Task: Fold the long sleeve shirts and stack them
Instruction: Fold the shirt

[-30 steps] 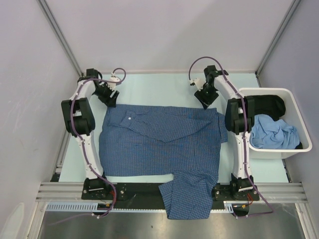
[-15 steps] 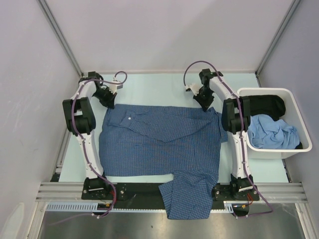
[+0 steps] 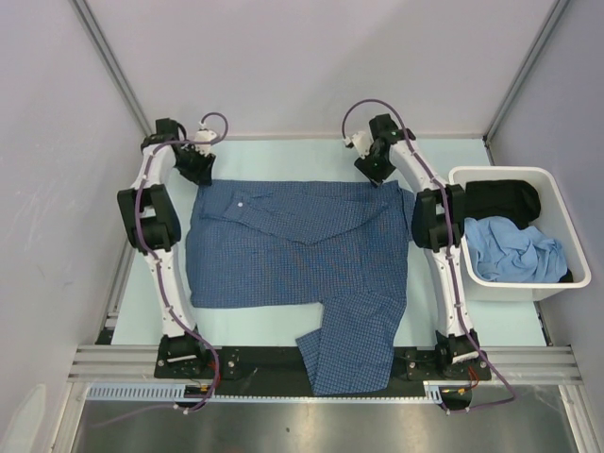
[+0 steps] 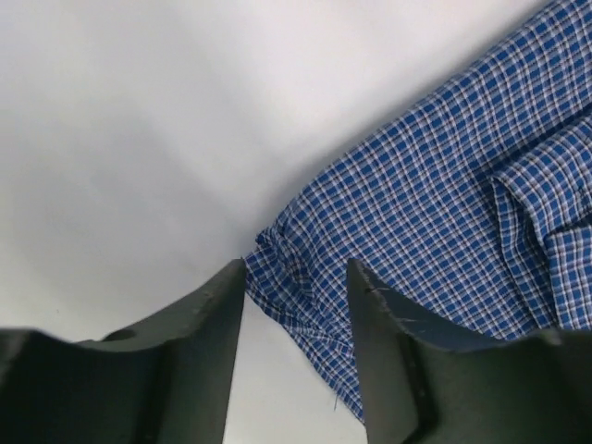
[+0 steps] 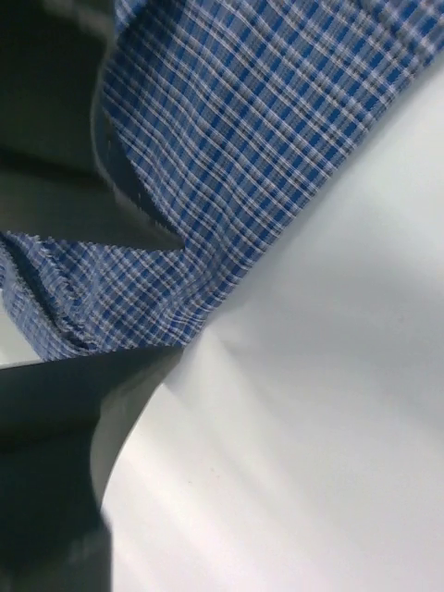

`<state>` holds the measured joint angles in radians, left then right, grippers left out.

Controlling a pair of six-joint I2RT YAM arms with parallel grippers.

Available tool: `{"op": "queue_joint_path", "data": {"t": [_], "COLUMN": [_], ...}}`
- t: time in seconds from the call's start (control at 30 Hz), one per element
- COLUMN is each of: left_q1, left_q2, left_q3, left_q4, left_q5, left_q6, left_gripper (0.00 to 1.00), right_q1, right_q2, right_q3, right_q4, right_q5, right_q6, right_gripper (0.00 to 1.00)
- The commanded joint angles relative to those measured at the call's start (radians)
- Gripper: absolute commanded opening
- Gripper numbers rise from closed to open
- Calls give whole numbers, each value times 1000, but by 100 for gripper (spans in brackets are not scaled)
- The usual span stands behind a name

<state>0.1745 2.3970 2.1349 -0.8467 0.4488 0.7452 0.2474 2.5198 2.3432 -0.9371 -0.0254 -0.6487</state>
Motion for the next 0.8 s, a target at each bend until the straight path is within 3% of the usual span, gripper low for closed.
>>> {"op": "queue_joint_path", "data": {"t": [0.0, 0.13, 0.27, 0.37, 0.67, 0.77], "left_q1": [16, 14, -7, -38, -136, -162], "left_q2": [-160, -234, -263, -268, -282, -277], "left_q3": [-85, -130, -191, -249, -423, -449], "left_q4": [80, 78, 43, 28, 69, 72], "left_q5": [68, 155, 225, 254, 154, 130], "left_q6": [-76, -132, -176, -220, -268, -257], "left_gripper": [58, 61, 61, 70, 66, 67], "right_q1": [-2, 0, -2, -10, -36, -49], "right_q2": [-180, -257, -230, -194, -176, -176], "right_q3": [-19, -76, -85, -91, -199, -232], "right_q4": [-37, -87, -166, -215, -246, -252], "right_q5": [-77, -195, -300, -349, -390, -386], "right_q6": [69, 141, 191, 205, 187, 178], "right_gripper": [54, 54, 52, 50, 46, 40]}}
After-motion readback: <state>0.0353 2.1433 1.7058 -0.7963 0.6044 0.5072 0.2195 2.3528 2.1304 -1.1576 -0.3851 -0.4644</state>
